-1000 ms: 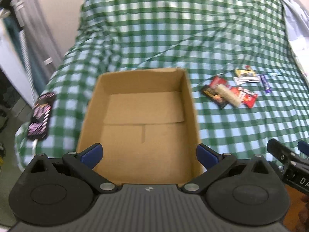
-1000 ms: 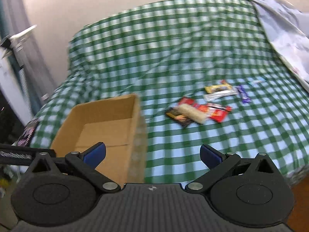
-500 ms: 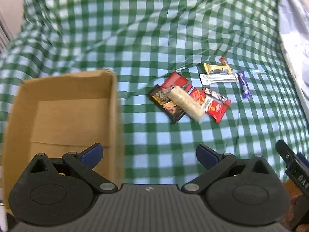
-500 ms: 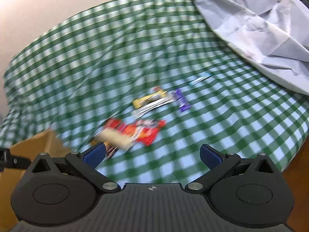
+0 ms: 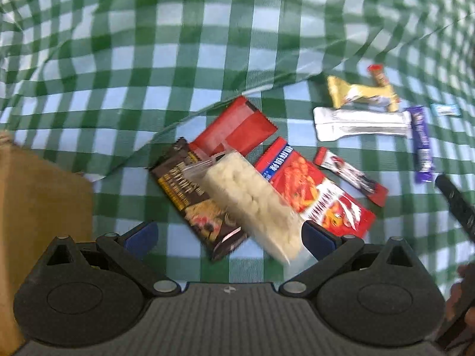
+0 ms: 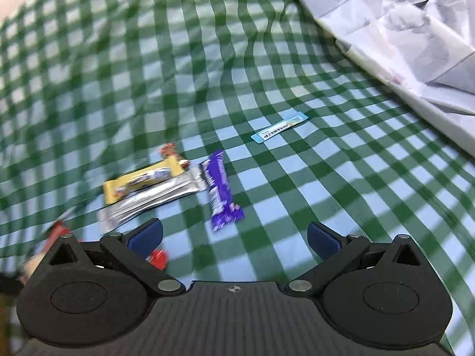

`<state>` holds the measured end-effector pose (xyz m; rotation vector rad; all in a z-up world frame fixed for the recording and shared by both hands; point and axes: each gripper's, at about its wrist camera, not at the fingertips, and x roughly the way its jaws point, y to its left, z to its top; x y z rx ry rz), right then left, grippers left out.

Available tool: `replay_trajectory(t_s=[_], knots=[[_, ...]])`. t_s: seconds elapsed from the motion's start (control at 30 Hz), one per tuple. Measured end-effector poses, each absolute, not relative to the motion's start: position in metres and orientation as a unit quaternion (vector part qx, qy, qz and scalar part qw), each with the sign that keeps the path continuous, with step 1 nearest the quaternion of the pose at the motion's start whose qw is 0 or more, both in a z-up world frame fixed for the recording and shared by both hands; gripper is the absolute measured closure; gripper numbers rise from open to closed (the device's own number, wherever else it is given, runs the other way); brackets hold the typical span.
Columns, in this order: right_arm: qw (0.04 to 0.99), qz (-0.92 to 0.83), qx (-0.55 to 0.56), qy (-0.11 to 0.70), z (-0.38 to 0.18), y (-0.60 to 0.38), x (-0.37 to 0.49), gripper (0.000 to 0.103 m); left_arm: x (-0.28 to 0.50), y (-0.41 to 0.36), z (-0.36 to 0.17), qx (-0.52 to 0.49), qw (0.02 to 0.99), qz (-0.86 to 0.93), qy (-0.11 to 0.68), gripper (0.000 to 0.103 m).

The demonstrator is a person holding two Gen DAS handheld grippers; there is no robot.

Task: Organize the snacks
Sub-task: 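Grasp the clear cracker pack with left tool while right tool grasps purple bar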

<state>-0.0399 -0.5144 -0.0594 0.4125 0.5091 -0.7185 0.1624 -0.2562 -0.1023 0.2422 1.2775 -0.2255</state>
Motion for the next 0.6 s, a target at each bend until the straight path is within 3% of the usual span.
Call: replay_trajectory(t_s=[0.33, 0.4, 0.43, 0.47, 0.5, 0.53, 0.6], knots=[[0.879, -0.346, 0.179, 0.275, -0.098, -0.556, 0.034, 0.000, 0.189, -0.267, -0.141, 0.110, 0.782, -0.087, 0.607, 0.000], [0.883, -0.351, 0.150, 0.274, -0.102, -0.554, 0.041, 0.001, 0.192, -0.267, -0.144, 0.111, 0.780, -0.078, 0.611, 0.003], [0.886, -0.349, 0.137, 0.274, -0.103, -0.552, 0.041, 0.001, 0.191, -0.264, -0.142, 0.109, 0.784, -0.079, 0.606, 0.011], [0.888, -0.347, 0.124, 0.276, -0.104, -0.550, 0.041, 0.010, 0.189, -0.261, -0.137, 0.111, 0.792, -0.076, 0.595, 0.026], [0.892, -0.345, 0.110, 0.272, -0.103, -0.545, 0.038, 0.027, 0.187, -0.256, -0.132, 0.113, 0.798, -0.076, 0.586, 0.033], [0.897, -0.336, 0.105, 0.267, -0.101, -0.541, 0.033, 0.038, 0.185, -0.252, -0.127, 0.107, 0.800, -0.087, 0.584, 0.055], [0.901, -0.323, 0.112, 0.267, -0.097, -0.535, 0.023, 0.076, 0.182, -0.241, -0.120, 0.087, 0.793, -0.095, 0.595, 0.057]])
